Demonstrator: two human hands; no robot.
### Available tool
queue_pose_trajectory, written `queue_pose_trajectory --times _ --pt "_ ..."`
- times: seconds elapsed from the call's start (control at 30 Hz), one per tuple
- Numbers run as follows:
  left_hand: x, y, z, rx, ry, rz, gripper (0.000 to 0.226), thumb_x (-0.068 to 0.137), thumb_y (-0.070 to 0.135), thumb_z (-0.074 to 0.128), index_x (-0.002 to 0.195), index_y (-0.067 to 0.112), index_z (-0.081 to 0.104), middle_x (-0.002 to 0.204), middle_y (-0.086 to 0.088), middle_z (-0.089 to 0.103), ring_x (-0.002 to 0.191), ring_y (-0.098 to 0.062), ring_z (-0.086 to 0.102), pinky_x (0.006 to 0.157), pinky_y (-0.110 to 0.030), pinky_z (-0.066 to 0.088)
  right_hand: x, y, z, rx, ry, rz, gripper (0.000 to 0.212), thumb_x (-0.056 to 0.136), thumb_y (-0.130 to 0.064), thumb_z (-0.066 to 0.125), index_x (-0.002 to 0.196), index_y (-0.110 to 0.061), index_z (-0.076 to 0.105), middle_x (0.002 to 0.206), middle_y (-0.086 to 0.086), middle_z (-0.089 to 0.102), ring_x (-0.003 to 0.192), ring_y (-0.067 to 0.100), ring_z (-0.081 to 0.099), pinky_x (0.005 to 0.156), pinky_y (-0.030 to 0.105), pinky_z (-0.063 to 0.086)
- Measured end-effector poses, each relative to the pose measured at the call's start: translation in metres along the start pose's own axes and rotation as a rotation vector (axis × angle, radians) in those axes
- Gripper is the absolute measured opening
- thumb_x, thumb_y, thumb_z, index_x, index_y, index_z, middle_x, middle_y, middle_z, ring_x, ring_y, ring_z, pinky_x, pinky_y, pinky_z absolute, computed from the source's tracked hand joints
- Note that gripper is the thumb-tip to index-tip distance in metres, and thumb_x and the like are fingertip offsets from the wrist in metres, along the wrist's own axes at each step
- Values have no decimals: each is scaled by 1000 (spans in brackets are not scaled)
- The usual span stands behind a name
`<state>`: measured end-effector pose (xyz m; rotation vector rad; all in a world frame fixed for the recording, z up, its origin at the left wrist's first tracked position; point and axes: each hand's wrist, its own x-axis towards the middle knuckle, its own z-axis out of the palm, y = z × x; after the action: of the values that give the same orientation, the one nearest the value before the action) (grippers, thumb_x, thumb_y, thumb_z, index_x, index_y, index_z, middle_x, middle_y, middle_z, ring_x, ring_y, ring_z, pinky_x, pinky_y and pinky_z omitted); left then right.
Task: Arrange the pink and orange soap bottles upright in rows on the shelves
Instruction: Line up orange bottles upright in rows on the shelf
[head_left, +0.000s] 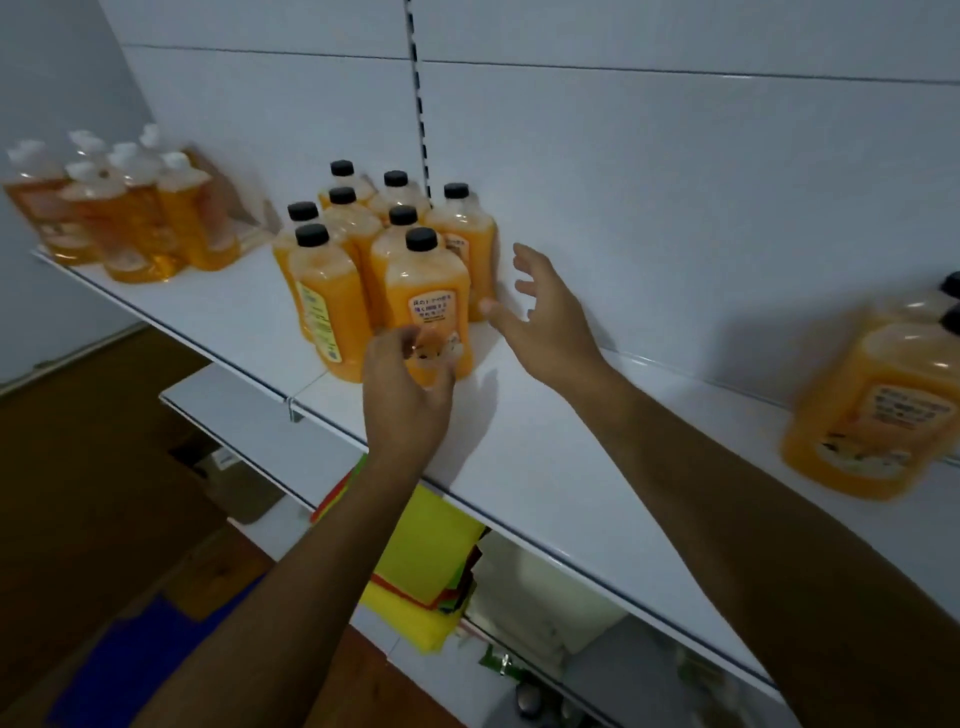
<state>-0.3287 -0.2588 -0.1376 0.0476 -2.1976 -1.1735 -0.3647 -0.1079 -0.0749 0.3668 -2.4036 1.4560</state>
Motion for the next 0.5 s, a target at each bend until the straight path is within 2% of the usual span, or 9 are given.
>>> queue_pose_trajectory --times 0.03,0.13,0.23,0.37,0.5 --pt "3 -5 -3 8 7 -32 47 87 31 67 126 12 49 122 -6 55 109 -19 52 88 -32 46 5 -5 10 22 -43 -25 58 91 -30 64 142 -28 36 136 -13 47 118 4 48 94 25 48" --pt "12 -17 -2 -63 -93 -61 53 88 28 66 135 16 42 128 5 53 110 -10 51 85 -26 43 19 -6 38 -18 -104 -77 64 90 -36 61 146 -35 29 145 -5 44 128 17 48 98 43 50" --pt "20 -28 4 -50 -140 -34 48 87 29 66 131 21 48 126 6 60 106 -11 58 82 -32 52 22 -3 47 -112 -38 -97 63 93 -31 61 149 -27 31 149 1 35 134 21 40 105 40 43" --pt "28 -34 11 -15 -186 22 38 86 25 68 123 20 61 120 2 65 98 -14 63 80 -39 56 15 7 29 -209 75 -169 49 89 -29 66 136 -24 50 134 0 48 118 21 54 92 42 53" --pt "28 -4 33 -161 -328 -13 32 83 27 73 115 24 69 109 11 71 96 -4 66 84 -34 55 10 18 -11 -370 112 -135 49 88 -29 66 134 -20 51 129 -2 49 111 19 55 87 41 53"
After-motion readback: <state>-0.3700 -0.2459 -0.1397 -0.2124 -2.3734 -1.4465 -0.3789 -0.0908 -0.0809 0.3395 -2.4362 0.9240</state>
